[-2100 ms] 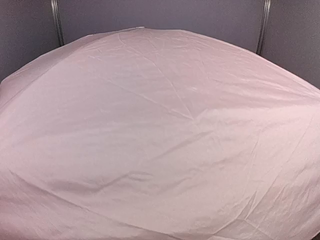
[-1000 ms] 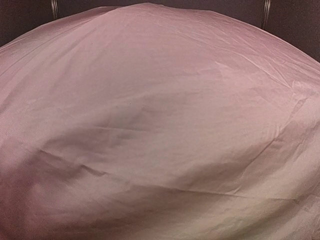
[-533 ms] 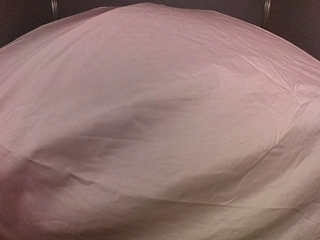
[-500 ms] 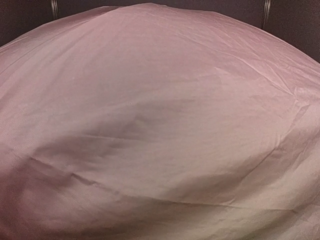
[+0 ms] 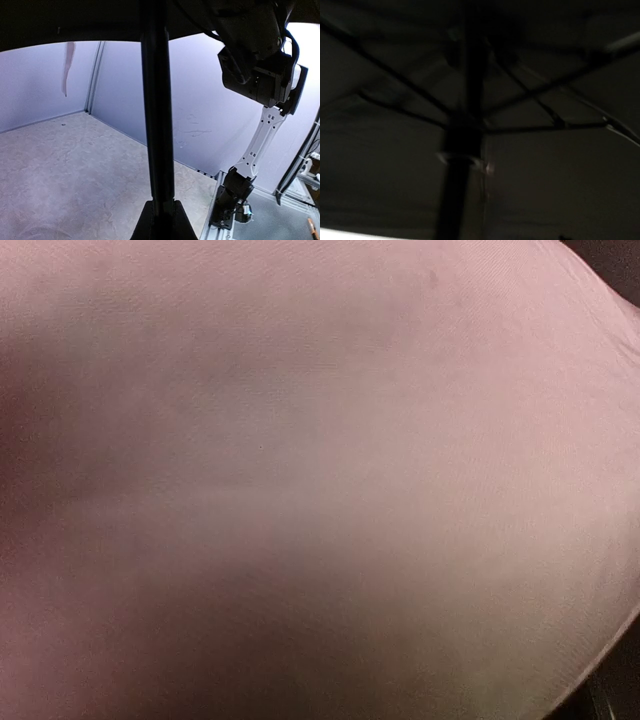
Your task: Put away the umbrella
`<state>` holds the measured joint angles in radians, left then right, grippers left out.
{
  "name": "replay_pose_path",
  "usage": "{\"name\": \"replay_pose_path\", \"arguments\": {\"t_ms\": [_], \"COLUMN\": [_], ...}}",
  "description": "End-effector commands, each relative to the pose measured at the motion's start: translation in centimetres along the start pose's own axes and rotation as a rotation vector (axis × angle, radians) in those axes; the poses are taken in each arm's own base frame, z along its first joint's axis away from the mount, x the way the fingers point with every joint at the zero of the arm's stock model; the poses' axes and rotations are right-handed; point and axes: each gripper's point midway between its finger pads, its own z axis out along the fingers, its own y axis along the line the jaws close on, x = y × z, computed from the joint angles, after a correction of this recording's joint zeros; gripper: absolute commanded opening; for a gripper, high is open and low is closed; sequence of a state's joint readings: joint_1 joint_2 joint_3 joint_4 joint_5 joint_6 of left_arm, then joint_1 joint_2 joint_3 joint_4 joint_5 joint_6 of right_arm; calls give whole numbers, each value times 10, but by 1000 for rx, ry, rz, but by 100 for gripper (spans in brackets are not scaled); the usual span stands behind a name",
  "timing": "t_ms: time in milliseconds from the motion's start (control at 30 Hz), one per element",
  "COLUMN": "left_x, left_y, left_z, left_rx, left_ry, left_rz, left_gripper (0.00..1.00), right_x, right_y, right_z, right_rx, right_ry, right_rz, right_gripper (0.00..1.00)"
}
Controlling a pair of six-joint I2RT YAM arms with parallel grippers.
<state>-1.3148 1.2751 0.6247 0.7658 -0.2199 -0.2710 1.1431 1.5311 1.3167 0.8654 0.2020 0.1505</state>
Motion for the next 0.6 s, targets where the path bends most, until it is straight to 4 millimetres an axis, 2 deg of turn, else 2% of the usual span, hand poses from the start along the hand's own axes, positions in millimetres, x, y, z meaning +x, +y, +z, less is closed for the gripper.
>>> {"name": "replay_pose_path", "arguments": {"t_ms": [0, 200, 367, 567], "left_x": [-23, -21, -18, -16], "left_y": [14, 12, 20, 18], "left_z": [5, 6, 8, 8], "left_rx": [-140, -130, -177, -188], "left_ry": [-71, -71, -66, -63], "left_rz": [80, 71, 99, 133], "left_gripper": [0, 0, 0, 0], "right_x": [-20, -28, -35, -29], "right_y": [-10, -1, -1, -10], "right_z": [7, 14, 20, 25], "right_rx": [53, -3, 0, 38], "right_ry": [-105, -126, -148, -139], "right_rz": [-22, -19, -20, -15], "right_gripper": [67, 72, 78, 66]}}
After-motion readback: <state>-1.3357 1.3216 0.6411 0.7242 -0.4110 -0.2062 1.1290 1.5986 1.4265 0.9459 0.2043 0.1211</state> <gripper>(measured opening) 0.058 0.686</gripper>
